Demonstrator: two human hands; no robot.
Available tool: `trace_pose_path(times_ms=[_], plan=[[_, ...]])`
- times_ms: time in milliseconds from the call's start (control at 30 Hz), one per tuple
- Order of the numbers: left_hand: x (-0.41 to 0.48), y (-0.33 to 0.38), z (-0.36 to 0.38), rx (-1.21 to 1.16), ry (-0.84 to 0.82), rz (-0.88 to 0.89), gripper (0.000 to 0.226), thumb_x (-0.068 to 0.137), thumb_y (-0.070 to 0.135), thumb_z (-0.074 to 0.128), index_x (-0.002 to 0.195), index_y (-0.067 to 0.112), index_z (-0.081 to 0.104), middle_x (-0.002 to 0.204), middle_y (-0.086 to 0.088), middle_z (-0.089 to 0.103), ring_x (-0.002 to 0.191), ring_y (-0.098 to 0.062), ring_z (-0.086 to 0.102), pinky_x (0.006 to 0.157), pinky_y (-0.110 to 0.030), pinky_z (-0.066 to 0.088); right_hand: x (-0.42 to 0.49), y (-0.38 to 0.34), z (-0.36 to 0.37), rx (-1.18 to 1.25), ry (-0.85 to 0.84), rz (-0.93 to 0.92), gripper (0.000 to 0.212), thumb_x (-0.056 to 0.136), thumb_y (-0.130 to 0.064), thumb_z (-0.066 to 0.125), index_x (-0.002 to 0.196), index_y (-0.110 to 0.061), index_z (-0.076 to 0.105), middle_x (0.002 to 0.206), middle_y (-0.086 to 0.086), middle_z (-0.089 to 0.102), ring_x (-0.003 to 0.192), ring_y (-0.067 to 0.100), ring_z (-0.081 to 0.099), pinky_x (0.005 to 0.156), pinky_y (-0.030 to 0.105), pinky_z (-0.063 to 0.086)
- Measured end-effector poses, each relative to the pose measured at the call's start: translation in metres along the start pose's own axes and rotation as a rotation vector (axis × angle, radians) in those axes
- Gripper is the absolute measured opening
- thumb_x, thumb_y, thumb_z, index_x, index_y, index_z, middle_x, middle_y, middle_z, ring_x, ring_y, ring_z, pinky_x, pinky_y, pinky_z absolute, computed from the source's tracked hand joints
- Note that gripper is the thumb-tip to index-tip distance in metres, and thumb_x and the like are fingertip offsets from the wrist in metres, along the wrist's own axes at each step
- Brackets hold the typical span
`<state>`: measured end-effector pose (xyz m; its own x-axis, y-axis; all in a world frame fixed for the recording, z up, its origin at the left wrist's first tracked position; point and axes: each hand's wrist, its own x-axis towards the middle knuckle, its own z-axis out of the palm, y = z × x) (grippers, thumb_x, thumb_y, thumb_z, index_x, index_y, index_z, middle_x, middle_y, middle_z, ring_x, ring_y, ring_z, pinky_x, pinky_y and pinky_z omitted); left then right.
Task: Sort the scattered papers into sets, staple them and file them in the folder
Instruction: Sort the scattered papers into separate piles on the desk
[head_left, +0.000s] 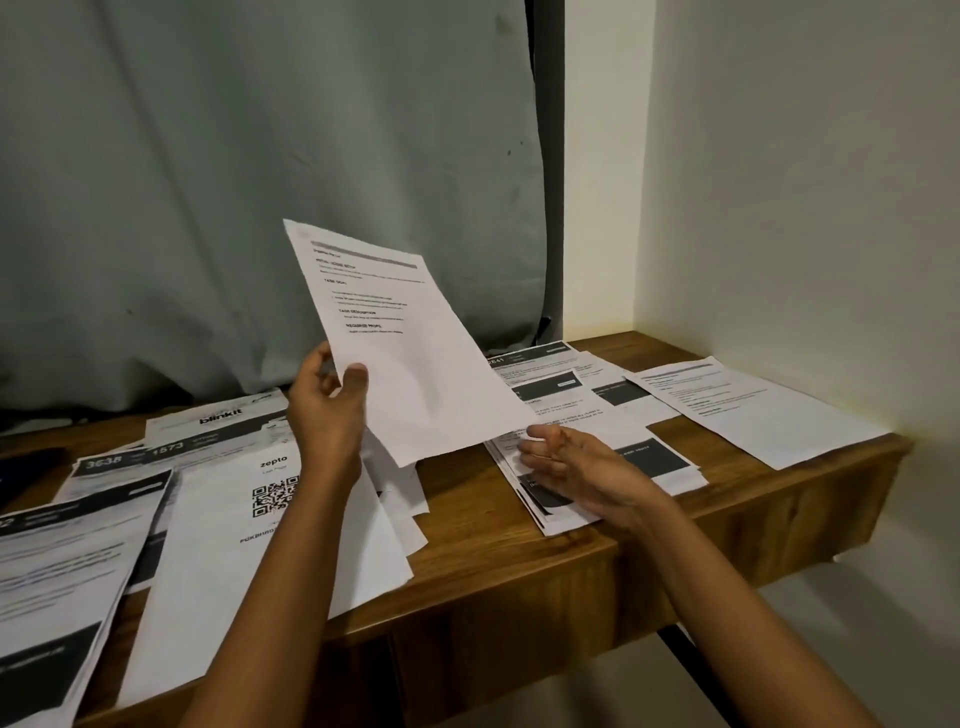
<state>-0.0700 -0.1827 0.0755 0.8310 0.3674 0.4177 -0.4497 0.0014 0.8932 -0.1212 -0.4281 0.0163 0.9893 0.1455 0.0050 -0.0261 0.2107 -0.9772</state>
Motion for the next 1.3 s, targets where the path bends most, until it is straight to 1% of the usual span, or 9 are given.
trace_pose_path(times_ms=[100,233,367,467,667,800,933,1167,1300], plan=[[-0.009,-0.011,0.014,-0.182,-0.075,-0.103,0.03,0.095,0.007,0.056,0.122,0.018,0.056,0.112,0.0,0.067,0.102,-0.018,0.066,0.089,-0.041,0.055,0.005,0.002,0.015,0.376,0.059,0.02,0.062,0.065,-0.036,0.073,0.117,-0.009,0.052,0.119,0.016,0.063,0.117,0.033,0.059,0.099,0.046,0.048],[-0.029,-0.028,0.04,-0.271,-0.178,-0.197,0.028,0.095,0.007,0.056,0.119,0.022,0.055,0.118,-0.004,0.066,0.106,-0.024,0.065,0.088,-0.044,0.055,0.006,0.001,0.018,0.478,0.304,-0.086,0.029,0.086,-0.008,0.066,0.112,-0.012,0.054,0.11,0.013,0.068,0.101,0.03,0.066,0.085,0.052,0.054],[-0.05,-0.044,0.065,-0.113,-0.292,-0.189,0.027,0.095,0.017,0.058,0.117,0.031,0.052,0.118,0.003,0.064,0.104,-0.016,0.063,0.091,-0.041,0.053,0.003,-0.002,-0.004,0.243,0.694,-0.155,0.037,0.089,-0.003,0.063,0.122,-0.013,0.049,0.114,0.005,0.061,0.1,0.023,0.062,0.073,0.034,0.058],[-0.067,-0.05,0.081,0.132,-0.447,-0.071,0.035,0.094,0.034,0.057,0.128,0.038,0.048,0.114,0.017,0.059,0.111,-0.014,0.058,0.094,-0.039,0.051,-0.005,-0.004,-0.038,0.106,0.867,-0.2,0.043,0.089,-0.007,0.063,0.129,-0.009,0.046,0.125,0.008,0.057,0.107,0.025,0.057,0.089,0.04,0.053],[-0.09,-0.068,0.115,0.488,-0.754,0.131,0.055,0.095,0.046,0.045,0.146,0.031,0.033,0.144,-0.001,0.047,0.128,-0.022,0.048,0.1,-0.039,0.047,-0.026,-0.018,-0.115,-0.009,1.111,-0.165,0.05,0.091,-0.013,0.06,0.135,-0.001,0.04,0.126,0.01,0.052,0.113,0.032,0.053,0.097,0.041,0.048],[-0.104,-0.08,0.132,0.745,-0.891,0.243,0.064,0.092,0.059,0.036,0.149,0.032,0.027,0.156,0.001,0.029,0.146,-0.022,0.018,0.117,-0.041,0.018,-0.028,-0.023,-0.165,-0.062,1.213,-0.113,0.056,0.092,-0.015,0.058,0.14,0.0,0.033,0.135,0.015,0.046,0.119,0.033,0.05,0.095,0.043,0.048],[-0.107,-0.093,0.14,0.947,-0.963,0.43,0.096,0.072,0.087,0.0,0.148,0.035,0.027,0.157,0.007,0.025,0.147,-0.013,0.012,0.12,-0.038,-0.002,-0.026,-0.033,-0.208,-0.198,1.28,-0.095,0.037,0.09,-0.007,0.054,0.125,0.003,0.047,0.111,0.01,0.055,0.095,0.03,0.055,0.06,0.028,0.048],[-0.106,-0.101,0.139,0.905,-0.964,0.396,0.118,0.054,0.096,-0.011,0.144,0.036,0.037,0.154,0.009,0.032,0.146,-0.012,0.016,0.12,-0.038,0.0,-0.021,-0.057,-0.251,-0.572,1.41,-0.06,0.045,0.091,0.005,0.049,0.133,0.006,0.034,0.129,0.026,0.049,0.116,0.041,0.051,0.089,0.04,0.044],[-0.109,-0.097,0.139,0.948,-0.988,0.371,0.084,0.075,0.081,0.018,0.144,0.036,0.037,0.154,0.009,0.032,0.146,-0.012,0.016,0.121,-0.039,0.003,-0.014,-0.058,-0.265,-0.715,1.398,0.008,0.054,0.087,0.009,0.055,0.134,0.006,0.03,0.128,0.028,0.049,0.114,0.042,0.053,0.089,0.043,0.046]])
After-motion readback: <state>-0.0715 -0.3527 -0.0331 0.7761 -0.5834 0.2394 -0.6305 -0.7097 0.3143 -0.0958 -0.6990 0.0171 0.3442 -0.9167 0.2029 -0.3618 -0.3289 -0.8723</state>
